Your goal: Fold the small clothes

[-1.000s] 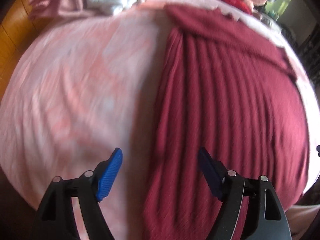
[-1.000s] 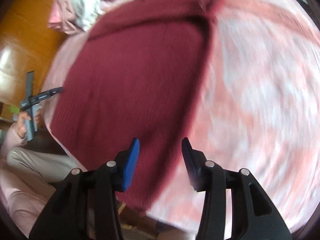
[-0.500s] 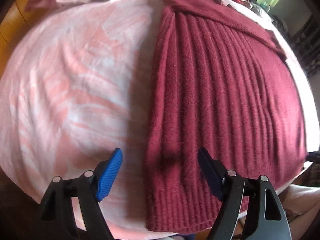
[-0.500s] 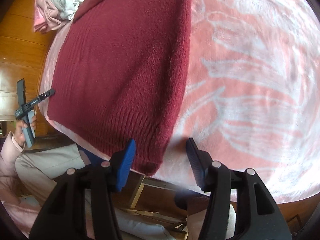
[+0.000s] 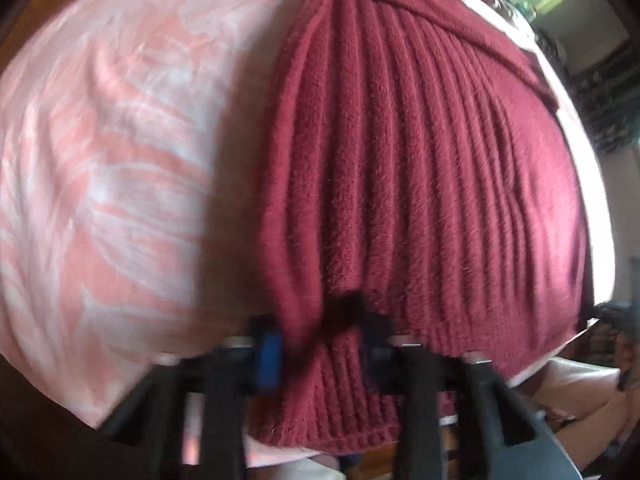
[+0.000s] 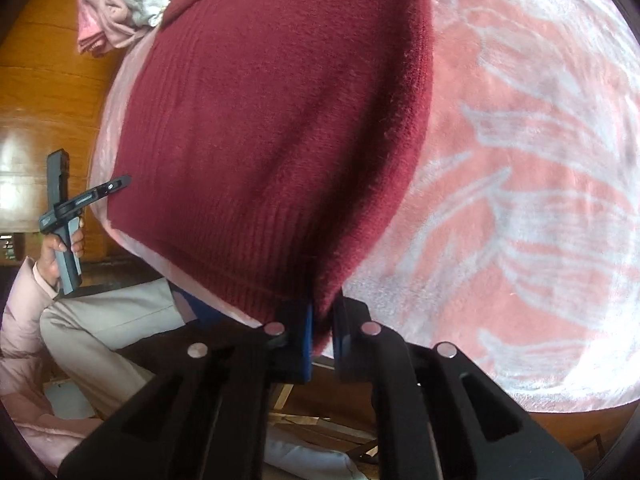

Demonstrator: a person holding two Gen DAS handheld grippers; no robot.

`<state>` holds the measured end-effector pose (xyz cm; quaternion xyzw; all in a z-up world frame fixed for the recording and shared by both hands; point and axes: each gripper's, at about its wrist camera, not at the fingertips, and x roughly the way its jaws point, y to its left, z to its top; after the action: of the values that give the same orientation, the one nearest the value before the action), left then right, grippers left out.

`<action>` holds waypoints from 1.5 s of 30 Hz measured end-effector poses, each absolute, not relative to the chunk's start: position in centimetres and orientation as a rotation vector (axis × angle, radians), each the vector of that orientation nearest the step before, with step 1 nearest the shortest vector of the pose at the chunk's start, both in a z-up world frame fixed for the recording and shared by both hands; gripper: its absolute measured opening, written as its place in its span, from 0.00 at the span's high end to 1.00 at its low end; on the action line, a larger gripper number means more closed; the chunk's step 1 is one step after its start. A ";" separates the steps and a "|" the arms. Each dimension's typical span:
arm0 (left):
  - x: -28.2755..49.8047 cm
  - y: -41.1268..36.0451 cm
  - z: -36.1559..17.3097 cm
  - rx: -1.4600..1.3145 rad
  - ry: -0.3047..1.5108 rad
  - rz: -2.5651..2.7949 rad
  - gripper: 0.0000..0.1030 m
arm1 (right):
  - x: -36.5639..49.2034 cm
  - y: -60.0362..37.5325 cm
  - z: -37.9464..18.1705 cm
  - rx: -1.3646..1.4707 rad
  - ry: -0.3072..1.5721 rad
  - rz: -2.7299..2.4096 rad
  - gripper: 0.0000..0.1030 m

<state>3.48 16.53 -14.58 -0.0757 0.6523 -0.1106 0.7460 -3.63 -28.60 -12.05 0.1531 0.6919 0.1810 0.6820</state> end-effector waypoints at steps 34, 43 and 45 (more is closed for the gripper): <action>20.5 16.4 -8.2 -0.533 1.138 -0.053 0.75 | 16.1 -35.0 -9.0 0.687 1.315 0.043 0.88; 20.9 20.3 -5.0 -0.510 0.973 0.008 0.40 | 16.0 -39.0 -6.5 0.633 1.191 0.093 0.61; 21.1 20.2 -5.1 -0.473 0.972 -0.003 0.39 | 16.2 -38.4 -6.5 0.567 1.230 0.136 0.60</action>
<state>21.07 20.17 -5.12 -0.2251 0.4628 -0.0013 0.8574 16.21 -38.38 -6.47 0.2621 0.5684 0.0631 0.7773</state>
